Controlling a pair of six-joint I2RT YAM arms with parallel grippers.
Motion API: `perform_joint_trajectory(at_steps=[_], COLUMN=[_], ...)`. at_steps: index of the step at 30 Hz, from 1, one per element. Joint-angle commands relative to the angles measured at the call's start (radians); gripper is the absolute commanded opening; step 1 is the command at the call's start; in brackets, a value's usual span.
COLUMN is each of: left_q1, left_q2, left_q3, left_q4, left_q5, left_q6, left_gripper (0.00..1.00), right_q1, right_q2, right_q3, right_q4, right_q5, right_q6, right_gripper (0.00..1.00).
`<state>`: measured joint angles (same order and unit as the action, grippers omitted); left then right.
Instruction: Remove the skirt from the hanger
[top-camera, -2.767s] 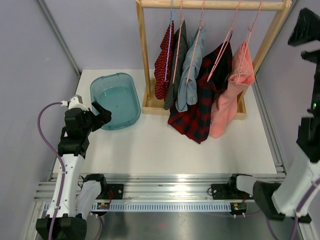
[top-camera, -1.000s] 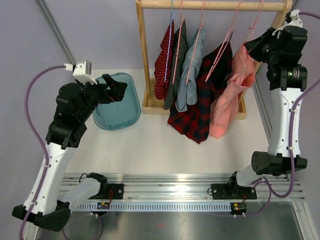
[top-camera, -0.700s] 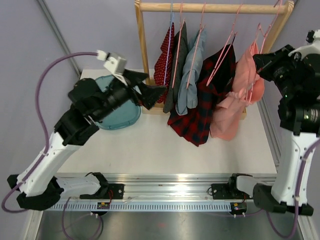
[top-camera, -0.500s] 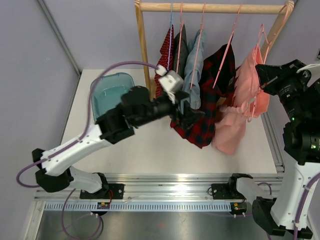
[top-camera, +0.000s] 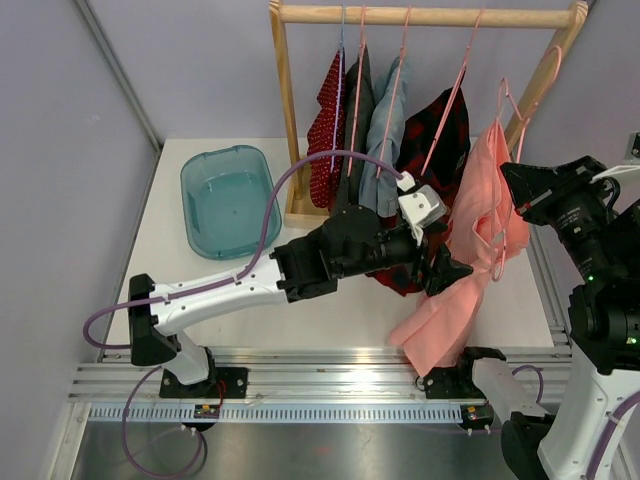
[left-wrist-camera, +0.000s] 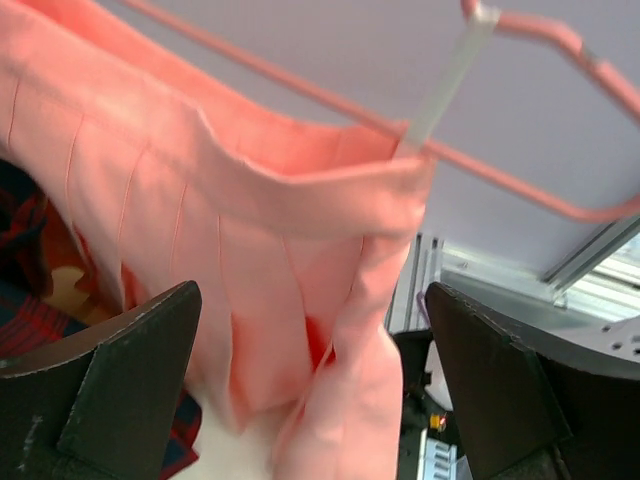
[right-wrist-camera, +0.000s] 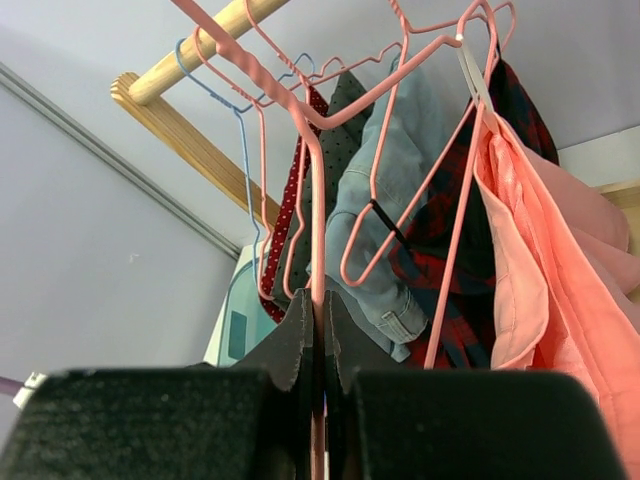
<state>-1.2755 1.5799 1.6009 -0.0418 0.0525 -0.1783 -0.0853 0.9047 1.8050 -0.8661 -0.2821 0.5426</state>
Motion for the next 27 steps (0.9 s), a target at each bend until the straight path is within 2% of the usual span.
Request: perform_joint_trajectory(at_steps=[1,5,10,12,18,19,22,25,26,27], left_q1=[-0.001,-0.001,-0.001,-0.001,0.002,0.002,0.004,0.002,0.004,0.004], left_q2=[0.002,0.031,0.043,0.037,0.057,0.060,0.071,0.086,0.092,0.095], left_q3=[0.025,0.011,-0.015,-0.035,-0.038,-0.038,-0.010,0.039,0.050,0.060], left_q4=[0.189,0.247,0.296,0.319,0.326,0.330,0.327,0.307,0.304,0.298], left_q5=[0.056,0.128,0.130,0.158,0.162,0.162,0.176,0.205,0.210,0.208], left_q6=[-0.042,-0.088,-0.119,-0.130,-0.136,-0.136,-0.136,-0.133,-0.135,-0.136], left_gripper=[0.99,0.99,0.99,0.90,0.83,0.78,0.56,0.22,0.15,0.01], right_q1=[0.004,0.004,0.004,0.004,0.004,0.004,0.004,0.004,0.004,0.004], right_q2=[-0.016,-0.021,-0.013,-0.012,-0.001,-0.003,-0.009,-0.018,-0.024,-0.036], right_q3=[0.016,0.019,0.050,0.068,0.122,0.123,0.120,0.085,0.070,0.042], right_q4=[0.111,0.130,0.125,0.125,0.114,0.116,0.127,0.165,0.200,0.214], right_q5=[-0.046,-0.060,-0.081,-0.078,-0.109,-0.115,-0.153,-0.225,-0.256,-0.268], right_q6=[0.020,0.040,0.043,0.031,0.059,0.065,0.082,0.117,0.146,0.161], right_gripper=[0.00,0.00,0.00,0.00,0.00,0.00,0.00,0.00,0.00,0.00])
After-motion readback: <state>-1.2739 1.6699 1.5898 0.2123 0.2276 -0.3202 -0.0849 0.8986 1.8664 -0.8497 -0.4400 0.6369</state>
